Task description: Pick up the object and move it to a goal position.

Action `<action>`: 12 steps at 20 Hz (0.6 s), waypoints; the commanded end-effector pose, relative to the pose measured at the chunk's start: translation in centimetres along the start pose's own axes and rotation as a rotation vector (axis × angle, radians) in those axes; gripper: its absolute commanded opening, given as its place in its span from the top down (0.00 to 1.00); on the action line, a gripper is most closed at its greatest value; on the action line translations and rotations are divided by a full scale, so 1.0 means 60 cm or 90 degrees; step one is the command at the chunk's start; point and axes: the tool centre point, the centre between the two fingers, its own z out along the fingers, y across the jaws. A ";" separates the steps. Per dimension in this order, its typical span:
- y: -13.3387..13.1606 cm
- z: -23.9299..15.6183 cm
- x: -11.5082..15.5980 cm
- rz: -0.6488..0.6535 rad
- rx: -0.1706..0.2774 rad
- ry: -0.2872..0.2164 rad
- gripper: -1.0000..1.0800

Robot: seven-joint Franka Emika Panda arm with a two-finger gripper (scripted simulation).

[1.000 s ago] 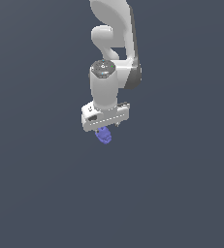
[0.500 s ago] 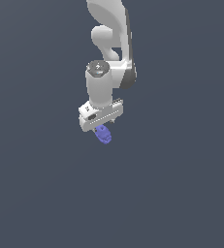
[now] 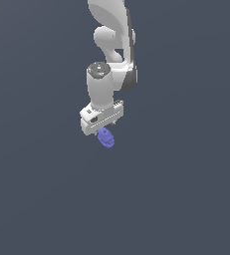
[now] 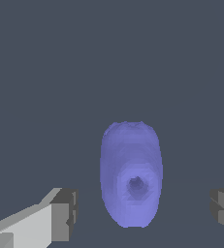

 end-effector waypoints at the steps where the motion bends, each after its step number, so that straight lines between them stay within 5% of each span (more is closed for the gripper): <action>1: 0.000 0.000 -0.001 -0.004 0.000 0.000 0.04; 12: -0.001 0.053 -0.002 -0.003 0.000 0.000 0.04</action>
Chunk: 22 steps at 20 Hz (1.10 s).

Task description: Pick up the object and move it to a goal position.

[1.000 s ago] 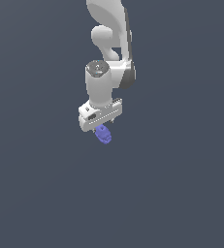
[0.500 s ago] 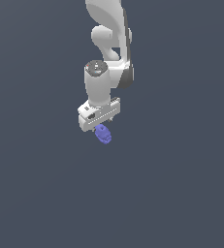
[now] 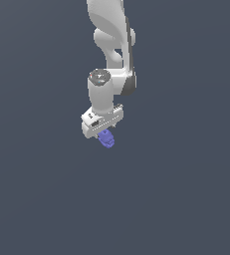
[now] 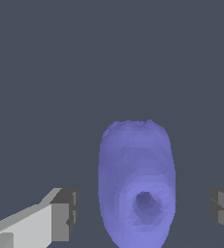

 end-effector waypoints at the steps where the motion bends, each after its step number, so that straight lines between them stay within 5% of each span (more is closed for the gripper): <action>1: -0.001 0.020 -0.001 -0.001 0.000 0.000 0.04; 8: 0.000 0.044 0.000 -0.001 0.000 0.000 0.04; 9: 0.000 0.044 0.000 -0.001 0.000 0.000 1.00; 22: 0.004 0.038 -0.002 -0.001 -0.001 0.000 1.00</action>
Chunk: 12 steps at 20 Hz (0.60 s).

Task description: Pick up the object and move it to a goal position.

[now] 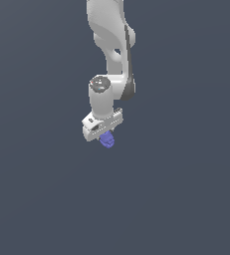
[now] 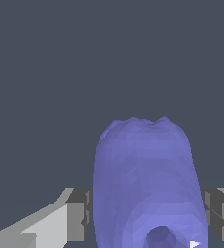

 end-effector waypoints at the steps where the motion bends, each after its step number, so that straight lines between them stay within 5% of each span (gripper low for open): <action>1: 0.005 -0.006 -0.002 0.000 0.000 0.000 1.00; 12: 0.072 -0.102 -0.041 0.000 0.001 0.001 1.00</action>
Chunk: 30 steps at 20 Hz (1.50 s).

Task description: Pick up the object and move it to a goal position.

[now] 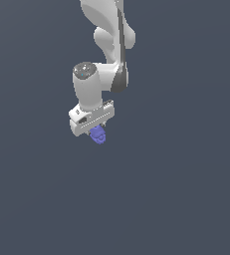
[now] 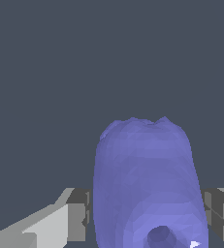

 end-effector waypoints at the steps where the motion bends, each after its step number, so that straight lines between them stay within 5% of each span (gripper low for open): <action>1: 0.023 -0.033 -0.013 0.000 0.000 0.001 1.00; 17: 0.187 -0.257 -0.099 0.000 0.000 0.000 1.00; 30: 0.234 -0.314 -0.118 0.000 0.000 -0.001 1.00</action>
